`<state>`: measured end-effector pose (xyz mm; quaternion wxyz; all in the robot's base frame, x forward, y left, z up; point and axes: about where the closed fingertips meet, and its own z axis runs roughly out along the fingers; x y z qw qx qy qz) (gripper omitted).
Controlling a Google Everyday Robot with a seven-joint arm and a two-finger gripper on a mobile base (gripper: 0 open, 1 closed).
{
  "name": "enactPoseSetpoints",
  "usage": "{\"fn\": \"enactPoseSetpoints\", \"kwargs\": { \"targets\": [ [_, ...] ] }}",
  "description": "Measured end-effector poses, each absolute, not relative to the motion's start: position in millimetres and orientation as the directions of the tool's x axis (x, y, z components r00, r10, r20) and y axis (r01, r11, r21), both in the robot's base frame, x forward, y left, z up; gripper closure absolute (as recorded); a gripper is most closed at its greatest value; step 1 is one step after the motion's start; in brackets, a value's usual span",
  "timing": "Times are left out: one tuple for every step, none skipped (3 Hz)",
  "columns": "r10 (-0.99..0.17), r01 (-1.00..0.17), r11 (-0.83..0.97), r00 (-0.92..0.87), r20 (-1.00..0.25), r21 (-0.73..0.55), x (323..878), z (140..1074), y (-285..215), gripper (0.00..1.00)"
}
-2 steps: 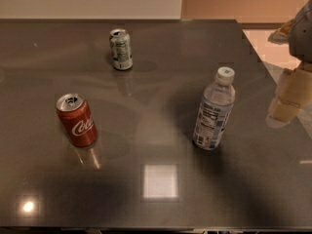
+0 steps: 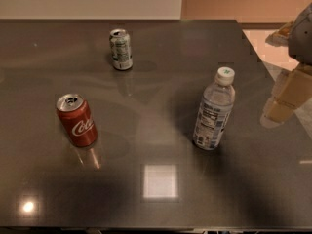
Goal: Knock blue plastic bottle over
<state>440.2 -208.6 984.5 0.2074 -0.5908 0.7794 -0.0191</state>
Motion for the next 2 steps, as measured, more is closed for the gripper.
{"fn": "enactPoseSetpoints", "kwargs": {
  "targets": [
    [-0.878, -0.909, 0.339, -0.213, -0.429, -0.242, 442, 971, -196, 0.0],
    [-0.82, -0.914, 0.359, -0.21, -0.533, -0.191, 443, 956, -178, 0.0]
  ]
}}
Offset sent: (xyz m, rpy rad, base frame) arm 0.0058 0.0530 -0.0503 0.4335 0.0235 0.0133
